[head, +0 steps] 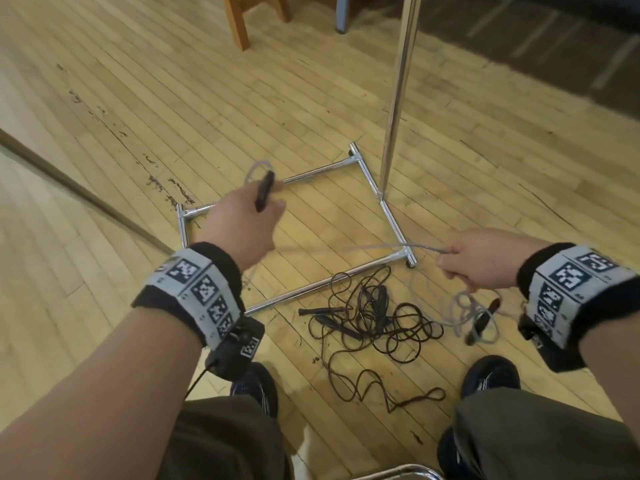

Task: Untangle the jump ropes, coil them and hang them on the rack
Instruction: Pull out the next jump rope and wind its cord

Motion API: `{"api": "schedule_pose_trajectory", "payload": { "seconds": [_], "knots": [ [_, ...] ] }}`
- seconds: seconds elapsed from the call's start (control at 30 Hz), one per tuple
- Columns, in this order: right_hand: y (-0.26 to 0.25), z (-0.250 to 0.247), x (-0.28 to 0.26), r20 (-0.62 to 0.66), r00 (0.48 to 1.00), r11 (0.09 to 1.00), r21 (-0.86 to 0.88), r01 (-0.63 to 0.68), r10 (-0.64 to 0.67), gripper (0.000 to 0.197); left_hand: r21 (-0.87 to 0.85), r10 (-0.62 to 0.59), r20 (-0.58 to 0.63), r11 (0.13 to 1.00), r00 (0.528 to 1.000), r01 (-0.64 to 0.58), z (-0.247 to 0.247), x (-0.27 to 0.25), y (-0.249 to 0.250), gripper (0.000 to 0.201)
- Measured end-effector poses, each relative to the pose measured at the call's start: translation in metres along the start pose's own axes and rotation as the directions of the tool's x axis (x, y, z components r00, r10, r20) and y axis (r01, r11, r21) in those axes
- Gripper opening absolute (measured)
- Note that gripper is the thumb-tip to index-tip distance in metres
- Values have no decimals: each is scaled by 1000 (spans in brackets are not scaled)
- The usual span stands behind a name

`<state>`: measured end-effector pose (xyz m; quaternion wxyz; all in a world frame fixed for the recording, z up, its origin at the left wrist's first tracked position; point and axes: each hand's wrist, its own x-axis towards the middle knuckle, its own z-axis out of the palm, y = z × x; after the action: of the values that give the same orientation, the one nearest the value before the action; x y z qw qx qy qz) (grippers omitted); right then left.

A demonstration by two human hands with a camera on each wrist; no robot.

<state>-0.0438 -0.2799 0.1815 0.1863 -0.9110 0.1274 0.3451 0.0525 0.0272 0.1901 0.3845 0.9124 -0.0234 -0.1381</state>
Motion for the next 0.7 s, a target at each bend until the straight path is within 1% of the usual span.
{"api": "schedule_pose_trajectory", "payload": {
  "seconds": [0.03, 0.07, 0.1, 0.17, 0.2, 0.23, 0.27, 0.33, 0.37, 0.43, 0.5, 0.6, 0.63, 0.67, 0.7],
  "knots": [
    [-12, -4, -3, -21, 998, 998, 19, 54, -54, 33, -10, 51, 67, 999, 996, -51, 7, -4, 7, 29],
    [-24, -8, -6, -42, 993, 992, 50, 112, -110, 33, -57, 107, 142, 993, 984, -100, 14, -9, 15, 30],
    [-36, -10, -11, -62, 985, 981, 98, 166, -160, 33, -116, 168, 224, 983, 960, -145, 21, -13, 22, 32],
    [-57, -14, -19, -96, 968, 943, 221, 249, -233, 31, -187, 269, 367, 959, 890, -213, 35, -19, 34, 35],
    [-63, -16, -22, -112, 960, 921, 274, 277, -255, 29, -192, 294, 409, 953, 864, -233, 40, -22, 38, 34],
    [-67, -17, -24, -125, 955, 906, 303, 294, -269, 28, -187, 303, 432, 952, 850, -244, 43, -23, 40, 30],
    [-69, -19, -26, -135, 951, 901, 307, 306, -277, 29, -183, 306, 436, 951, 846, -249, 45, -24, 41, 25],
    [-67, -20, -28, -151, 944, 907, 269, 325, -294, 30, -204, 313, 417, 947, 853, -248, 45, -22, 40, 11],
    [-64, -20, -28, -153, 940, 907, 252, 336, -306, 30, -214, 316, 404, 945, 858, -247, 44, -20, 39, 13],
    [-60, -18, -29, -143, 932, 897, 257, 360, -333, 27, -211, 316, 372, 944, 873, -252, 42, -15, 37, 25],
    [-55, -15, -28, -141, 926, 880, 290, 376, -349, 24, -213, 294, 316, 948, 902, -235, 40, -10, 34, 32],
    [-40, -15, -20, -175, 936, 861, 371, 349, -304, 23, -243, 197, 163, 958, 967, -154, 35, -3, 28, 34],
    [-32, -15, -16, -174, 944, 877, 355, 325, -279, 24, -244, 156, 98, 961, 983, -128, 31, 1, 25, 33],
    [-23, -15, -13, -158, 956, 911, 301, 284, -246, 24, -255, 92, 18, 963, 996, -84, 25, 6, 21, 32],
    [-13, -15, -10, -129, 971, 947, 227, 227, -202, 24, -291, 7, -66, 956, 998, -26, 16, 12, 16, 31]
  ]
}}
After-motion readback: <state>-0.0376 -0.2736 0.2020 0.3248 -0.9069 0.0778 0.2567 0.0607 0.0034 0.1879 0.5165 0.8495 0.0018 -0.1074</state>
